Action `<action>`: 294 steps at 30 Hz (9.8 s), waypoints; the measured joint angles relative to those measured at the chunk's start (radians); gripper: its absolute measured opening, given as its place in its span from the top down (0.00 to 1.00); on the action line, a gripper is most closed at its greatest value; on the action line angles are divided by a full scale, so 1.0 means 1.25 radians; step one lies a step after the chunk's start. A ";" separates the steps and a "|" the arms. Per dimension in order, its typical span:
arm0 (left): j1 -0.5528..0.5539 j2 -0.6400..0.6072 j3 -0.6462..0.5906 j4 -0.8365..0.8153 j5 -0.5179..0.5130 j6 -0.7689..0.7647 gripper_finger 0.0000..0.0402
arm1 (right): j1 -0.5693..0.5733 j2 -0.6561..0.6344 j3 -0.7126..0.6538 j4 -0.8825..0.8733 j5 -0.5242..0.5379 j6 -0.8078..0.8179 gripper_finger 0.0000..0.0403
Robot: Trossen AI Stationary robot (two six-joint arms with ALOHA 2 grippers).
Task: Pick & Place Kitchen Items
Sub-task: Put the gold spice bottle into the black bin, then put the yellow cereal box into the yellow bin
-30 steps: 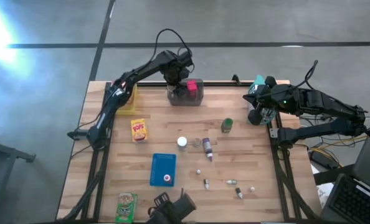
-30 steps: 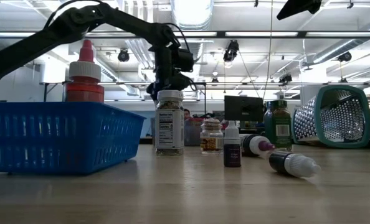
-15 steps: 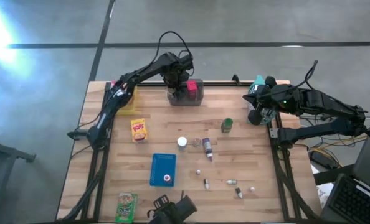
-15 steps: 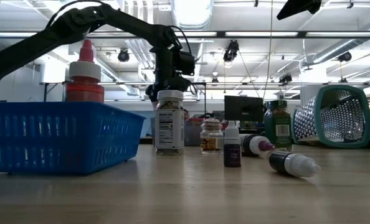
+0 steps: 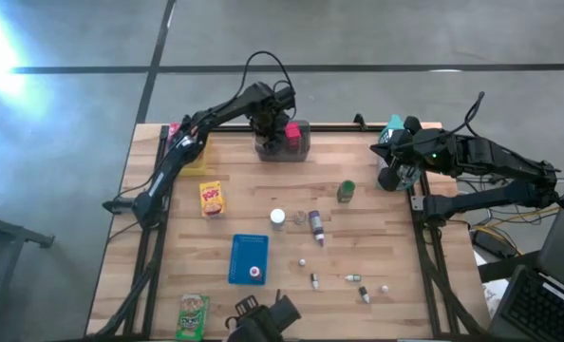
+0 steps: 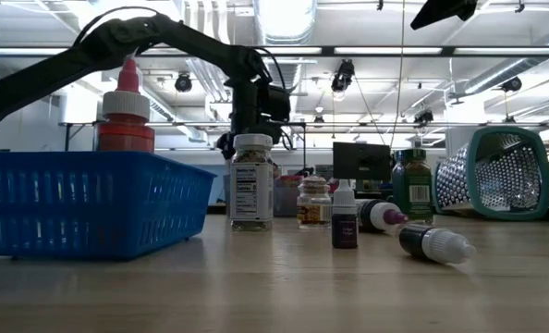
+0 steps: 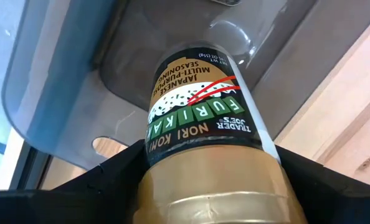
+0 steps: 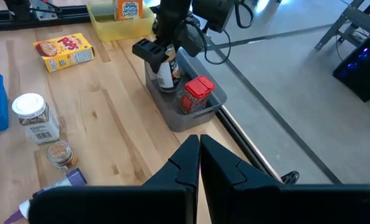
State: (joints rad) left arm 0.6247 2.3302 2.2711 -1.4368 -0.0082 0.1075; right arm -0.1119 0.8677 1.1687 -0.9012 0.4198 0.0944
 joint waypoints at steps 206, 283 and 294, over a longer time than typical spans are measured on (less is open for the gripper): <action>-0.106 -0.543 -1.076 1.186 -0.095 -0.004 1.00 | 0.000 0.000 0.000 0.000 0.000 0.000 0.98; -0.223 -0.969 -0.985 0.516 -0.393 -0.669 0.47 | 0.000 0.000 0.000 0.000 0.000 0.001 0.98; -0.239 -0.974 -0.994 0.410 -0.341 -0.921 0.44 | 0.000 0.000 0.000 0.000 0.000 0.000 0.98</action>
State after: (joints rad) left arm 0.3257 1.1126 1.0285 -0.9237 -0.4346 -1.0438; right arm -0.1120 0.8675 1.1687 -0.9012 0.4198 0.0948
